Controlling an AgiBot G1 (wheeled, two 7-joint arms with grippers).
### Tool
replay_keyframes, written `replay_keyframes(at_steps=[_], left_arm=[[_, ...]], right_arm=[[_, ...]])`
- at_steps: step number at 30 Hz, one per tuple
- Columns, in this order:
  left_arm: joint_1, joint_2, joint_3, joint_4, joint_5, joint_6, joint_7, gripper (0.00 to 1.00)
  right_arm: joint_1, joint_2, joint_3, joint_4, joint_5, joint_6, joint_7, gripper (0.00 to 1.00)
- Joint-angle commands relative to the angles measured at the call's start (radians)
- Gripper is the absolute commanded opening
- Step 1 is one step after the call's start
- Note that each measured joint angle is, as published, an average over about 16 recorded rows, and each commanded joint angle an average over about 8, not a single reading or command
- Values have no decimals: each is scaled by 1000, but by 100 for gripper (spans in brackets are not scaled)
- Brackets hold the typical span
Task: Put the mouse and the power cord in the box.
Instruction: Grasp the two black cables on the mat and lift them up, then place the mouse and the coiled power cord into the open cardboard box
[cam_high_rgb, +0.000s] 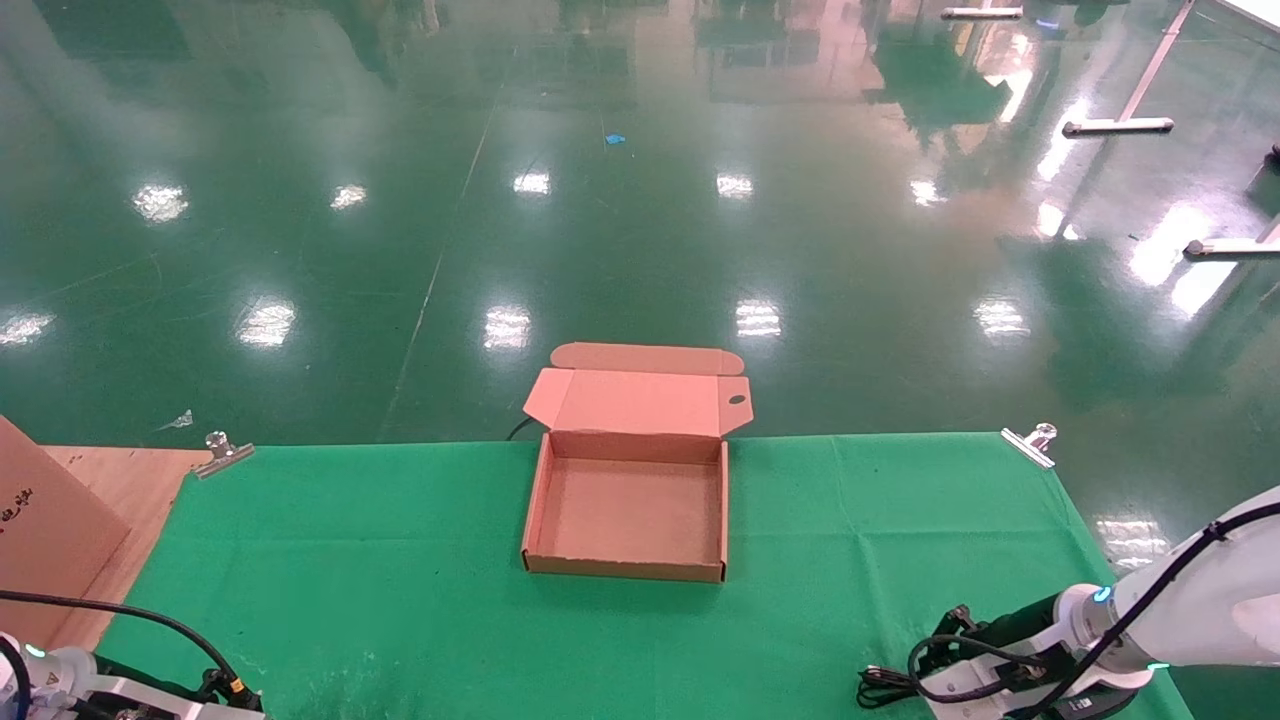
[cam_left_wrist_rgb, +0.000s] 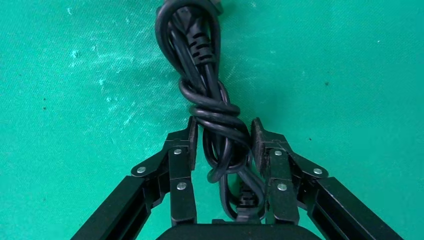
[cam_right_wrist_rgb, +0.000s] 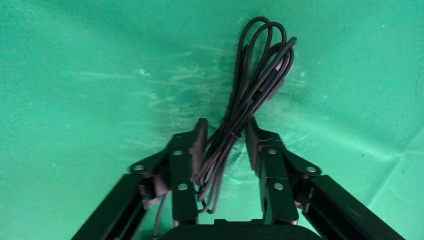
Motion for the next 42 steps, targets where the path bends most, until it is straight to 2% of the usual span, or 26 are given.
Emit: replay_keyframes(at_steps=[1, 5, 14, 27, 35, 38, 42], left_arm=[[5, 4, 1, 4, 2, -5, 4, 0], [-9, 2, -3, 7, -4, -6, 12, 0], [-84, -8, -12, -3, -15, 13, 28, 0], [-291, 35, -26, -51, -31, 60, 27, 0], [-415, 93, -40, -54, -47, 57, 18, 0], [-461, 122, -50, -49, -59, 44, 14, 0], [-511, 160, -63, -35, -77, 22, 12, 0]], right_arm=[[1, 3, 0, -1, 1, -8, -1, 0], [18, 16, 7, -2, 9, -52, -2, 0], [87, 60, 22, 3, 31, -206, -19, 0], [299, 79, 61, 34, 88, -324, 5, 0], [408, 17, 77, 47, 109, -313, 42, 0], [444, -22, 86, 49, 121, -277, 64, 0], [473, -84, 93, 52, 128, -178, 83, 0]])
